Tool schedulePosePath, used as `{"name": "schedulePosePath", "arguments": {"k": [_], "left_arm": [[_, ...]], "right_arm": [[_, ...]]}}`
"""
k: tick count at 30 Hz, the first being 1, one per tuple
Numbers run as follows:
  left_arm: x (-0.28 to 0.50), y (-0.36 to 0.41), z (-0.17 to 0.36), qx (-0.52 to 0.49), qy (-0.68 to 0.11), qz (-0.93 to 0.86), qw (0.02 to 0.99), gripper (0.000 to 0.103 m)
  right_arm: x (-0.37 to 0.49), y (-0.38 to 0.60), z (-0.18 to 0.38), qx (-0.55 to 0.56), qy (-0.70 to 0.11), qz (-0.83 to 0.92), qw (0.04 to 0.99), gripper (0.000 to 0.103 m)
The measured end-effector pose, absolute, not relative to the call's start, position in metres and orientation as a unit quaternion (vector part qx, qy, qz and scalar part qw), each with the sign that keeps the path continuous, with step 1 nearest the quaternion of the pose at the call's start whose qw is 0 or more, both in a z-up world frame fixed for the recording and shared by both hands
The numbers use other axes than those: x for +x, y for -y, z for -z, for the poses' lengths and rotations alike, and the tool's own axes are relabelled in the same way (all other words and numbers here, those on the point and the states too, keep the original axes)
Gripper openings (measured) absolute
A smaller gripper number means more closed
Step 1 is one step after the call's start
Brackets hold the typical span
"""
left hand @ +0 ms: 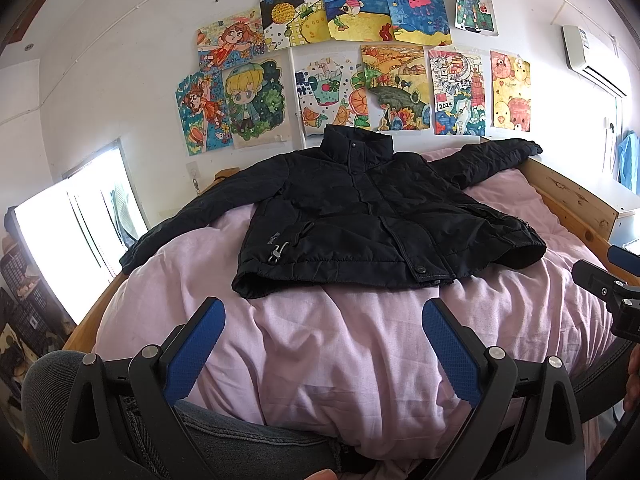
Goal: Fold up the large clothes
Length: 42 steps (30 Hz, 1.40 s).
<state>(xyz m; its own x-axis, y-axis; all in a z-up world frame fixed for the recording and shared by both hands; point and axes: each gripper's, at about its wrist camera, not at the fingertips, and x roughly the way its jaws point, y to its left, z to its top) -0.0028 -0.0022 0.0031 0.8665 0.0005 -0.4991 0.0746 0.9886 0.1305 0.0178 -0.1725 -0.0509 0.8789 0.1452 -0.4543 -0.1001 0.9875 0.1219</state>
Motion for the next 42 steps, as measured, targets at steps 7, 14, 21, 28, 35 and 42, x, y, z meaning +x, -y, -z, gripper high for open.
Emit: {"name": "schedulePosePath", "arguments": {"k": [7,14,21,28,35,42], "left_arm": [[-0.003,0.002,-0.003,0.073,-0.257,0.019,0.963,0.097],[-0.003,0.002,-0.003,0.073,-0.257,0.019,0.963,0.097],[-0.003,0.002,-0.003,0.073,-0.257,0.019,0.963,0.097],[-0.003,0.002,-0.003,0.073,-0.258,0.019,0.963,0.097],[0.016,0.000,0.007,0.076,-0.304,0.019,0.949,0.097],[0.047,-0.006,-0.002,0.057,-0.363,0.044,0.929,0.097]], "right_arm": [[0.018,0.172,0.051,0.048,-0.238,-0.063,0.968,0.103],[0.018,0.172,0.051,0.048,-0.238,-0.063,0.968,0.103],[0.018,0.172,0.051,0.048,-0.238,-0.063,0.968,0.103],[0.017,0.168,0.051,0.048,-0.238,-0.063,0.968,0.103],[0.029,0.179,0.054,0.054,-0.275,-0.041,0.959,0.103],[0.044,0.192,0.033,0.074,-0.320,0.007,0.944,0.103]]}}
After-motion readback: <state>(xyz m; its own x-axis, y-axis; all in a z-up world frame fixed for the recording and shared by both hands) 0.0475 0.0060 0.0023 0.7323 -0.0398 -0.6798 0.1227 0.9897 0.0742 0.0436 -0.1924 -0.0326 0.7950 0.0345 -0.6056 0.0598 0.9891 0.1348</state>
